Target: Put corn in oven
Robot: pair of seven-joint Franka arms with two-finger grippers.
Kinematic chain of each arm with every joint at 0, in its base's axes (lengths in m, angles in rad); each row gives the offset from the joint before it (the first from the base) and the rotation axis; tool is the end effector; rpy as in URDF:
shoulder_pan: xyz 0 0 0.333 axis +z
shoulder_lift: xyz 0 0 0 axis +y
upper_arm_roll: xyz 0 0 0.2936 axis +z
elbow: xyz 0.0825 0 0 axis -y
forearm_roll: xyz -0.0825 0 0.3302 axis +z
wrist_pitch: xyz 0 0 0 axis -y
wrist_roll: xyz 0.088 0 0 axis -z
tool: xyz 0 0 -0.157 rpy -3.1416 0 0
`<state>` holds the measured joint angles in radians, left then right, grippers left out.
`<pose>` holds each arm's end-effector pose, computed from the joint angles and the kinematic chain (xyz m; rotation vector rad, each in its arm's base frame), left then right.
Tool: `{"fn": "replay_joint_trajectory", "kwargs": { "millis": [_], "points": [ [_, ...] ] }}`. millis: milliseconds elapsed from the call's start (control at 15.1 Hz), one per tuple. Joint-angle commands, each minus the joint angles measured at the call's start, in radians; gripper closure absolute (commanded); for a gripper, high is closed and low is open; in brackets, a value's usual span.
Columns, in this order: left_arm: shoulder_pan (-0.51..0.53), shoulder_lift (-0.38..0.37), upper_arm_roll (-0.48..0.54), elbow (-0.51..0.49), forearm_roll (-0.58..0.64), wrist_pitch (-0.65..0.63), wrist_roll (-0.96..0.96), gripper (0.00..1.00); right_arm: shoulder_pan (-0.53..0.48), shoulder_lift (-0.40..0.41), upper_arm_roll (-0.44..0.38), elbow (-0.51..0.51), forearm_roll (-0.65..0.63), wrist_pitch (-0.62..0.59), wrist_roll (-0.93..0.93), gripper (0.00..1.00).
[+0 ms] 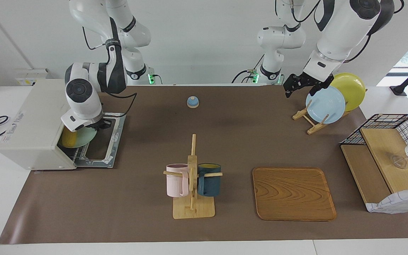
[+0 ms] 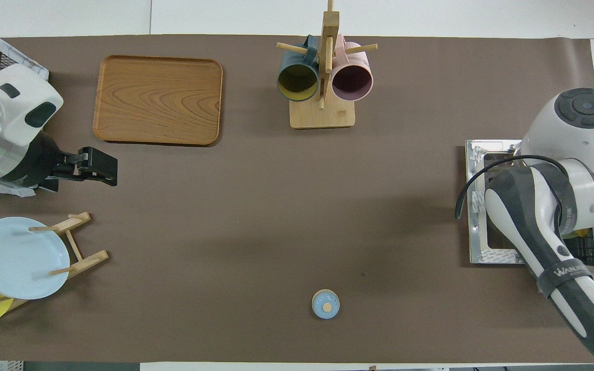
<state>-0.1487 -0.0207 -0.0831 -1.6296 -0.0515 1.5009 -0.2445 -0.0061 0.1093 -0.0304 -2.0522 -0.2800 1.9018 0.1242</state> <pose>0.4653 -0.1188 0.5327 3.1133 0.0187 -0.1820 0.4800 -0.0506 0.3301 2.8540 -0.0495 -0.3558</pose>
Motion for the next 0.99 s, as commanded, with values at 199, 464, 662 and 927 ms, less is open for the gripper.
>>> {"fn": "replay_joint_trajectory", "kwargs": {
  "millis": [199,464,662,927],
  "points": [
    [0.005,-0.007,0.002,0.002,-0.01,0.002,0.004,0.0,-0.028,-0.028,0.017,-0.051,-0.004,0.046,-0.015,1.0],
    [0.004,-0.007,0.002,0.004,-0.01,0.002,0.004,0.0,-0.028,-0.028,0.018,-0.051,-0.002,0.045,-0.015,0.87],
    [0.004,-0.007,0.002,0.002,-0.01,0.002,0.004,0.0,-0.028,-0.028,0.018,-0.049,-0.002,0.042,-0.017,0.83],
    [0.004,-0.007,0.002,0.002,-0.01,0.004,0.004,0.0,-0.018,-0.028,0.021,-0.022,0.001,-0.009,-0.024,0.8]
  ]
}}
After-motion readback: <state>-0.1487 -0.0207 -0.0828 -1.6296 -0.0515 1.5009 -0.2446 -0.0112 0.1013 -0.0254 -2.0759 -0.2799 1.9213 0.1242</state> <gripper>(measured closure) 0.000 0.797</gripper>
